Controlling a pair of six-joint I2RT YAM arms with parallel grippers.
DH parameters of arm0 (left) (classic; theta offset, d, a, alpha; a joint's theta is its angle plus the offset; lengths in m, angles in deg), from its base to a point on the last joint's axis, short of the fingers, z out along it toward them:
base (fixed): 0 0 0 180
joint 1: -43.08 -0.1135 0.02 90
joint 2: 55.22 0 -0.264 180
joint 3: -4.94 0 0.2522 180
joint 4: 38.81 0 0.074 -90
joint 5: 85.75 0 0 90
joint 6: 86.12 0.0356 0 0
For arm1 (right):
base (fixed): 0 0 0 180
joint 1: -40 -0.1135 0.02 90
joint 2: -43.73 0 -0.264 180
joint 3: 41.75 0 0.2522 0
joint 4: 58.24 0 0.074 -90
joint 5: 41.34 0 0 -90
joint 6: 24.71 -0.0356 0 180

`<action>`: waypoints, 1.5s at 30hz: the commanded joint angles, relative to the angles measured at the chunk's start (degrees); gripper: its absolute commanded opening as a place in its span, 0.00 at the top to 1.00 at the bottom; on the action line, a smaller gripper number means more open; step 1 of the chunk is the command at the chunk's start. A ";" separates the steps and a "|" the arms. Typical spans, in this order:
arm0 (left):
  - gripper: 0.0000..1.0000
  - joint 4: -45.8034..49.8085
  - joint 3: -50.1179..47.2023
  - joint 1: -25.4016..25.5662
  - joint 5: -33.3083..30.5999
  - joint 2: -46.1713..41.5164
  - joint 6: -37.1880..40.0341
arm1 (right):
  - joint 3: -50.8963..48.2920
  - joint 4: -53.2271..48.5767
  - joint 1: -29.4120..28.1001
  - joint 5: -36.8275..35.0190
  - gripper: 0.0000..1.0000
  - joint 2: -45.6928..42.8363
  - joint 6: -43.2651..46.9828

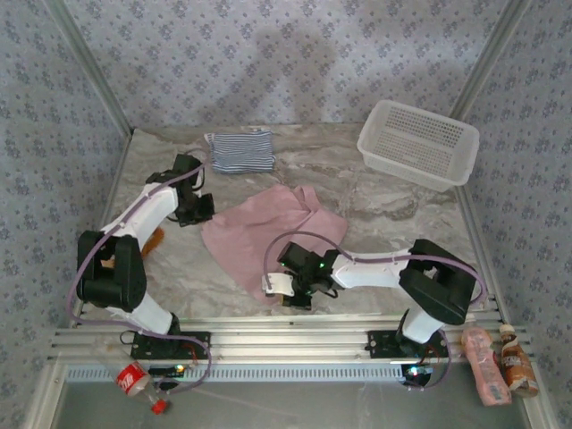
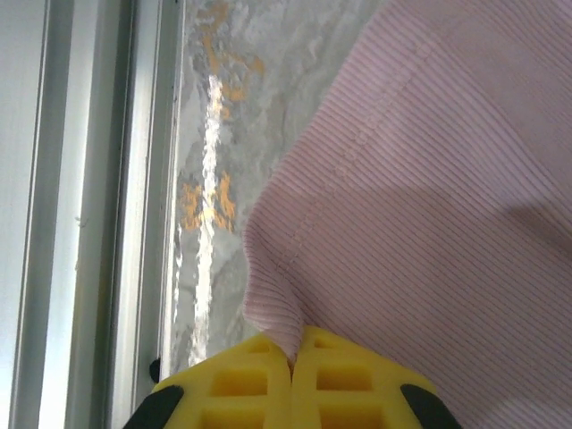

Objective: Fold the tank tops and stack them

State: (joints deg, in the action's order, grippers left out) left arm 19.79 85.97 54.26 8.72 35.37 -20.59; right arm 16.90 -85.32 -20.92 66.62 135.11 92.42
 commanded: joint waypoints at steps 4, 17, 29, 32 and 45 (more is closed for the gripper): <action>1.00 5.15 6.98 0.22 1.98 -3.32 -1.61 | 0.96 -4.41 5.10 -7.00 1.00 -13.65 -6.48; 1.00 1.85 31.82 5.29 -5.38 -13.54 -3.26 | 22.59 -12.34 30.93 -9.07 1.00 -33.88 -0.95; 1.00 -17.26 48.06 6.08 -6.78 1.75 7.21 | 41.61 1.40 46.30 -3.26 1.00 -17.05 7.63; 1.00 -18.33 59.08 6.29 -5.57 10.07 9.60 | 49.82 4.88 49.33 -2.03 1.00 -10.31 8.26; 1.00 -4.99 111.27 6.75 -2.10 37.48 17.04 | 70.32 0.46 54.23 4.99 1.00 -2.68 9.44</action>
State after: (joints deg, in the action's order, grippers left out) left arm 12.07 194.20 60.99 5.25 74.41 -6.56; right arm 86.25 -83.09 33.35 67.51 134.80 100.44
